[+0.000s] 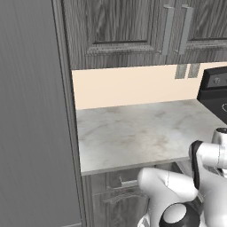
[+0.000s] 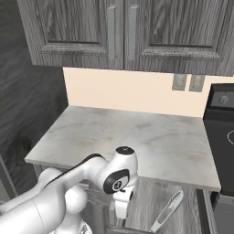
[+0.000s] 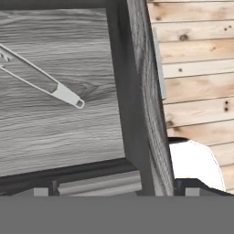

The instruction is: Take the tongs from the drawer on the right and place them on the dining counter next to the tray containing the hot dog.

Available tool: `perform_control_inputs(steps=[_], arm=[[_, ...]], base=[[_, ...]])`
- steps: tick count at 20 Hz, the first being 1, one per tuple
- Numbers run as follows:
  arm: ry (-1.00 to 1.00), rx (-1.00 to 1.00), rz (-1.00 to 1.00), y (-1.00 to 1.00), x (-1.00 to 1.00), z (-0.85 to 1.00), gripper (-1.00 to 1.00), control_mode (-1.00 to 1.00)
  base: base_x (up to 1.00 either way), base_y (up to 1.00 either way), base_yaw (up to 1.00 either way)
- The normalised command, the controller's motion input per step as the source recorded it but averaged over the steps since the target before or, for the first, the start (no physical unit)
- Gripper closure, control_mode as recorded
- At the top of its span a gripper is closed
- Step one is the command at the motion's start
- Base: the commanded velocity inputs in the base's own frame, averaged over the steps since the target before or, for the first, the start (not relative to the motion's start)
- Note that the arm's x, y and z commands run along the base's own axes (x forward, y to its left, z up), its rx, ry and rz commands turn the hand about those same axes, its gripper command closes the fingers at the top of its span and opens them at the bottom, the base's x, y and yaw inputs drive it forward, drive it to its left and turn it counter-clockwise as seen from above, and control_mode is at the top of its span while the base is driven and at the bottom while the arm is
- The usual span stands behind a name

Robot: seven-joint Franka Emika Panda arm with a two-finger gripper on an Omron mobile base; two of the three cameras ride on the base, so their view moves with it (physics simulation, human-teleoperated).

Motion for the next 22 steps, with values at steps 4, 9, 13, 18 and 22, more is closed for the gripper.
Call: perform_control_inputs(steps=[4,9,13,18,22], arm=[[-0.01,0.0,-0.01,0.0,0.01,-0.19,-1.0,-1.0],[-0.01,-0.01,0.0,-0.05,0.0,-0.21,-1.0,-1.0],[0.0,-0.02,0.0,-0.11,0.0,-0.22,-1.0,-1.0],[-0.02,-0.01,0.0,-0.08,0.0,-0.22,-1.0,-1.0],[-0.04,-0.02,0.0,-0.06,0.0,-0.22,-1.0,-1.0]], base=[[0.0,0.0,0.0],[0.0,0.0,0.0],[0.0,0.0,0.0],[0.0,0.0,0.0],[0.0,0.0,0.0]])
